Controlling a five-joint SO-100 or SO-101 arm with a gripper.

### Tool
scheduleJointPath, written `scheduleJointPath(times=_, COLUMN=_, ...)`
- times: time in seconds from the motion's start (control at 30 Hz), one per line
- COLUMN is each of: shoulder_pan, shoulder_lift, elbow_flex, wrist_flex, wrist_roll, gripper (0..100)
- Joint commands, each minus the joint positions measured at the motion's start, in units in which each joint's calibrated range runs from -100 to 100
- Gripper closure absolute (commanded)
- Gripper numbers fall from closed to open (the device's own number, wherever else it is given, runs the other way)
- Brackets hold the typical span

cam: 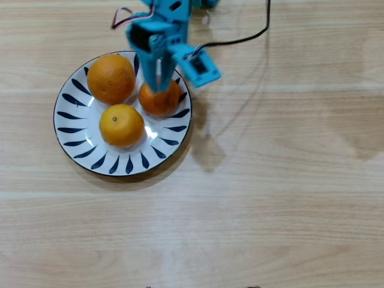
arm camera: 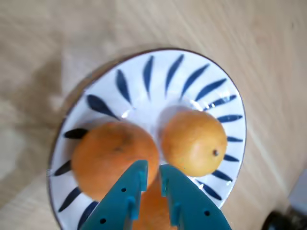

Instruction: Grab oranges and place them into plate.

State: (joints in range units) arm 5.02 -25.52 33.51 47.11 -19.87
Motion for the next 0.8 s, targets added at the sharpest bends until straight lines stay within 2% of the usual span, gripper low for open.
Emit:
scheduleJointPath(times=0.0, shoulder_pan=-4.4, shoulder_lift=-22.4, elbow_flex=14.4, wrist_flex=-1.5, wrist_roll=4.3, gripper=98)
scheduleJointPath(times=0.17, shoulder_pan=-5.7, shoulder_lift=-47.3, elbow_flex=28.2, wrist_flex=-0.5, wrist_roll=9.3, gripper=98)
scheduleJointPath(times=0.43, shoulder_pan=-5.1, shoulder_lift=-73.7, elbow_flex=41.3, wrist_flex=15.6, wrist_roll=13.5, gripper=98)
scheduleJointPath(times=0.77, shoulder_pan=-12.0, shoulder_lift=-74.1, elbow_flex=53.5, wrist_flex=17.9, wrist_roll=15.0, gripper=98)
